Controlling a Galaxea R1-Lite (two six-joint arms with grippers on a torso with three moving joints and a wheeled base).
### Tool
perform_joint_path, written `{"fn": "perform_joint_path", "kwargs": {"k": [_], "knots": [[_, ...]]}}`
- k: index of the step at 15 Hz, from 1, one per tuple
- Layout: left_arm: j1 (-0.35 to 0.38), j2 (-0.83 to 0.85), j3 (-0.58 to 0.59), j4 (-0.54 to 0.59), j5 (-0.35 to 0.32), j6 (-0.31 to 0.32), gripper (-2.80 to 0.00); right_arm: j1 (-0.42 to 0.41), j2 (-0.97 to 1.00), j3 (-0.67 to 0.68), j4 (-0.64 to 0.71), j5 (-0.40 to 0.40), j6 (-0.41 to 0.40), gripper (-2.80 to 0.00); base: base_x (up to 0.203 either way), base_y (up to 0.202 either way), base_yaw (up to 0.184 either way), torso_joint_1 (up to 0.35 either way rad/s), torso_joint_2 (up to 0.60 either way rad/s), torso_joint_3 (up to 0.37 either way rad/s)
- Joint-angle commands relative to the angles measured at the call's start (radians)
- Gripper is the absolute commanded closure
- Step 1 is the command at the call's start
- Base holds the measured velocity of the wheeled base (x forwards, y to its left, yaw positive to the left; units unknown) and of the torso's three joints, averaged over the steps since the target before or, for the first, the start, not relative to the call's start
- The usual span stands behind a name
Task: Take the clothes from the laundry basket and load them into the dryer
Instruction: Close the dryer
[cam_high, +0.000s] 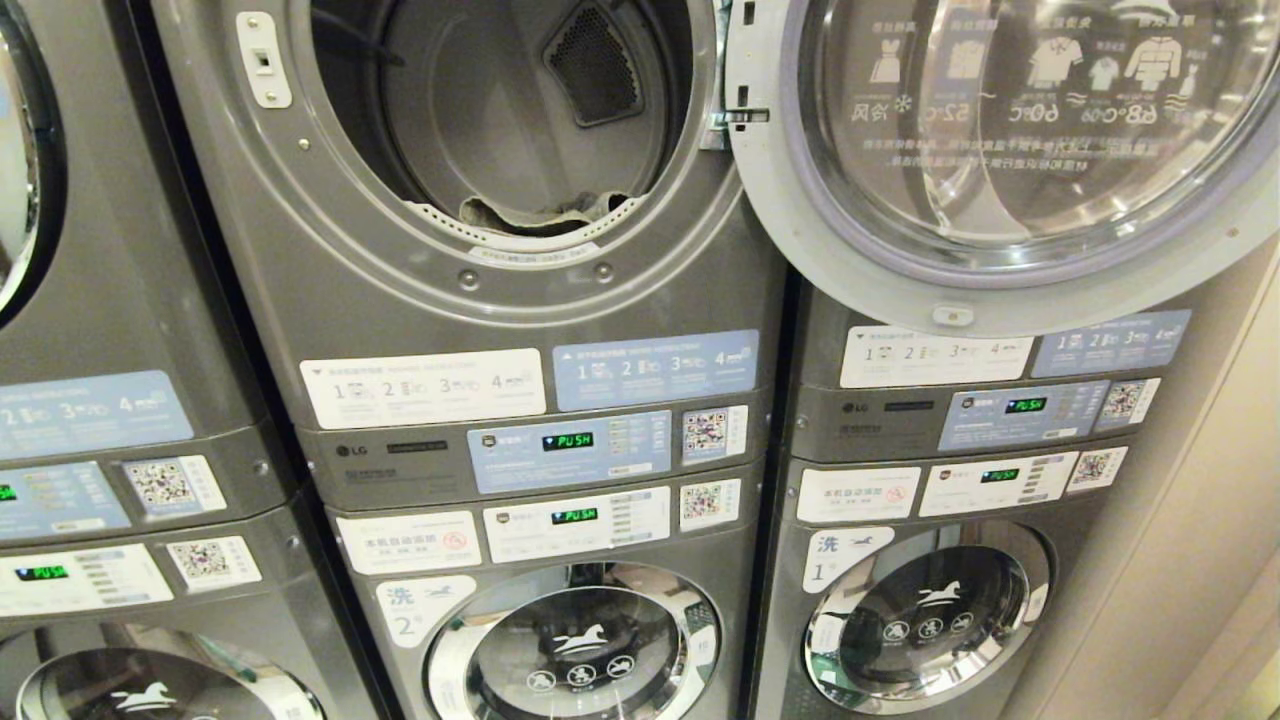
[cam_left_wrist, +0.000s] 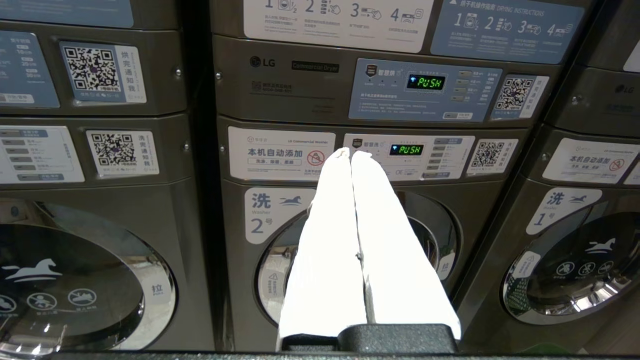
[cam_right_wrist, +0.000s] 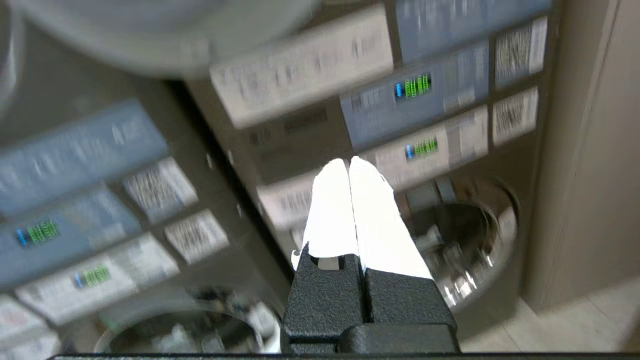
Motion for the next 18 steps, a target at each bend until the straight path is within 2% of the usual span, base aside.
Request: {"fn": "perform_joint_path", "kwargs": {"k": [1, 3, 4, 5, 7, 8, 9, 10, 13, 14, 18], "knots": [[0.001, 0.0, 0.014, -0.001, 0.0, -0.001, 0.0, 0.012, 0.169, -0.121, -0.027, 0.001, 0.071, 0.0, 0.0, 0.0, 0.0, 0.0, 0.0, 0.0], [0.001, 0.0, 0.014, -0.001, 0.0, -0.001, 0.0, 0.022, 0.326, -0.252, -0.099, -0.001, 0.192, 0.0, 0.0, 0.0, 0.0, 0.0, 0.0, 0.0], [0.001, 0.0, 0.014, -0.001, 0.0, -0.001, 0.0, 0.024, 0.404, -0.307, -0.143, -0.011, 0.228, 0.0, 0.0, 0.0, 0.0, 0.0, 0.0, 0.0], [0.001, 0.0, 0.014, -0.001, 0.0, -0.001, 0.0, 0.025, 0.478, -0.363, -0.183, -0.051, 0.253, 0.0, 0.0, 0.0, 0.0, 0.0, 0.0, 0.0], [0.001, 0.0, 0.014, -0.001, 0.0, -0.001, 0.0, 0.02, 0.608, -0.471, -0.243, -0.225, 0.273, 0.0, 0.0, 0.0, 0.0, 0.0, 0.0, 0.0], [0.001, 0.0, 0.014, -0.001, 0.0, -0.001, 0.0, 0.011, 0.656, -0.513, -0.278, -0.278, 0.279, 0.0, 0.0, 0.0, 0.0, 0.0, 0.0, 0.0], [0.001, 0.0, 0.014, -0.001, 0.0, -0.001, 0.0, 0.004, 0.688, -0.536, -0.313, -0.293, 0.282, 0.0, 0.0, 0.0, 0.0, 0.0, 0.0, 0.0], [0.001, 0.0, 0.014, -0.001, 0.0, -0.001, 0.0, -0.001, 0.717, -0.547, -0.356, -0.267, 0.272, 0.0, 0.0, 0.0, 0.0, 0.0, 0.0, 0.0], [0.001, 0.0, 0.014, -0.001, 0.0, -0.001, 0.0, -0.01, 0.828, -0.554, -0.615, -0.098, 0.265, 0.0, 0.0, 0.0, 0.0, 0.0, 0.0, 0.0], [0.001, 0.0, 0.014, -0.001, 0.0, -0.001, 0.0, -0.01, 0.864, -0.57, -0.673, -0.07, 0.264, 0.0, 0.0, 0.0, 0.0, 0.0, 0.0, 0.0], [0.001, 0.0, 0.014, -0.001, 0.0, -0.001, 0.0, -0.005, 0.954, -0.725, -0.707, -0.054, 0.27, 0.0, 0.0, 0.0, 0.0, 0.0, 0.0, 0.0]]}}
